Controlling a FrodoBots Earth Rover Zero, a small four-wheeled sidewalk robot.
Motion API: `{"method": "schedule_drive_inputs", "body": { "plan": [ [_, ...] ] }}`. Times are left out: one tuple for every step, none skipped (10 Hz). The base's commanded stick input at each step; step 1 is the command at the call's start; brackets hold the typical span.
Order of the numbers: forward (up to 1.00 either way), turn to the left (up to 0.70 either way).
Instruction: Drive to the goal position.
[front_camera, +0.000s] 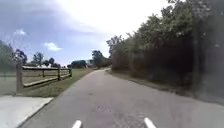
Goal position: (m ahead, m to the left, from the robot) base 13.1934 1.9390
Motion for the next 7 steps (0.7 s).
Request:
{"method": "schedule_drive_inputs", "body": {
  "plan": [
    [0.5, 0.0],
    [0.5, 0.0],
    [0.5, 0.0],
    [0.5, 0.0],
    [0.5, 0.0],
    [0.5, 0.0],
    [0.5, 0.0]
  ]
}}
